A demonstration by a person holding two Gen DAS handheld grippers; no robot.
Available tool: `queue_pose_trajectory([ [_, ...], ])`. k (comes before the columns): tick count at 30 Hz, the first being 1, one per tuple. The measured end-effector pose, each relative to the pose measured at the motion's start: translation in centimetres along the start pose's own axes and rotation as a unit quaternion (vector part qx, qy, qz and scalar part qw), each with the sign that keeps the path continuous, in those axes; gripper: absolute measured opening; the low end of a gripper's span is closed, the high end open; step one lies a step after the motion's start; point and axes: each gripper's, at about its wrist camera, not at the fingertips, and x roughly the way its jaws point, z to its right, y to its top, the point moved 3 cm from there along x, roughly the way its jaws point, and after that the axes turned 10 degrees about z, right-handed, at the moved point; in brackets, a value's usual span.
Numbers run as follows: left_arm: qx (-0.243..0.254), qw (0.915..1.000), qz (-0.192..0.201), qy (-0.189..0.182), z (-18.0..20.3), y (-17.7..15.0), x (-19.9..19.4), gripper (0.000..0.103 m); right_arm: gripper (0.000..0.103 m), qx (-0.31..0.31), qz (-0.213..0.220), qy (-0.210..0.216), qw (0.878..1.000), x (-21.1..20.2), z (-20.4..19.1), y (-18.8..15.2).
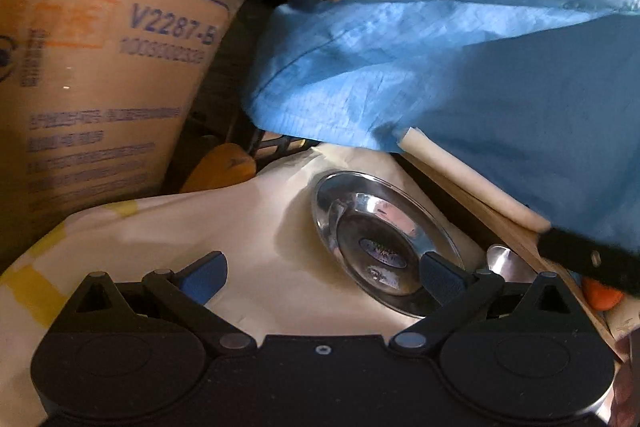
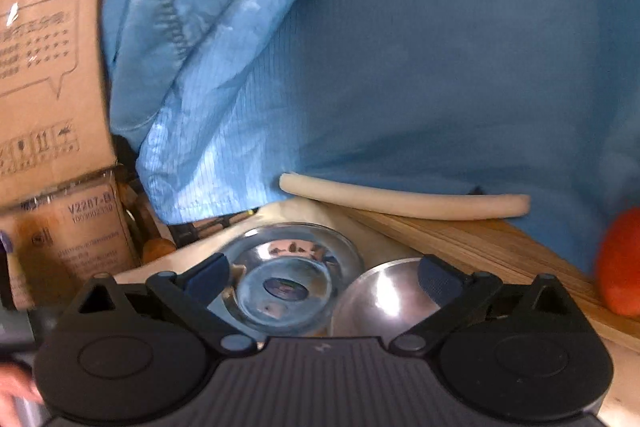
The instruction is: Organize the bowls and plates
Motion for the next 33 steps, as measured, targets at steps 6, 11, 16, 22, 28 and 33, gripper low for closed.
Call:
queue_pose_trajectory([
  [6,0.002,1.0,0.006,-0.007,0.2,-0.2,0.9,0.102,0.102,0.01,-0.045,0.03,0.998,4.1,0.5,1.2],
  [11,0.0,0.9996,0.012,-0.027,0.0,-0.5,0.9,0.1,0.101,-0.009,-0.087,0.029,0.996,7.1,0.5,0.9],
  [16,-0.015,0.9988,0.023,-0.041,-0.4,-0.6,0.5,0.095,0.099,0.0,-0.101,0.023,0.995,8.5,0.5,0.0],
  [22,-0.025,0.9979,0.021,-0.055,-0.6,-0.9,0.6,0.082,0.093,-0.007,-0.113,0.013,0.993,9.6,0.3,-0.5],
  [28,-0.039,0.9968,0.018,-0.067,-1.0,-0.9,0.4,0.068,0.088,-0.038,-0.124,-0.01,0.991,10.6,-0.4,-1.1],
  [33,-0.04,0.9967,0.015,-0.069,-1.0,-1.0,0.4,0.06,0.088,-0.051,-0.135,-0.026,0.989,11.3,-1.2,-1.4],
])
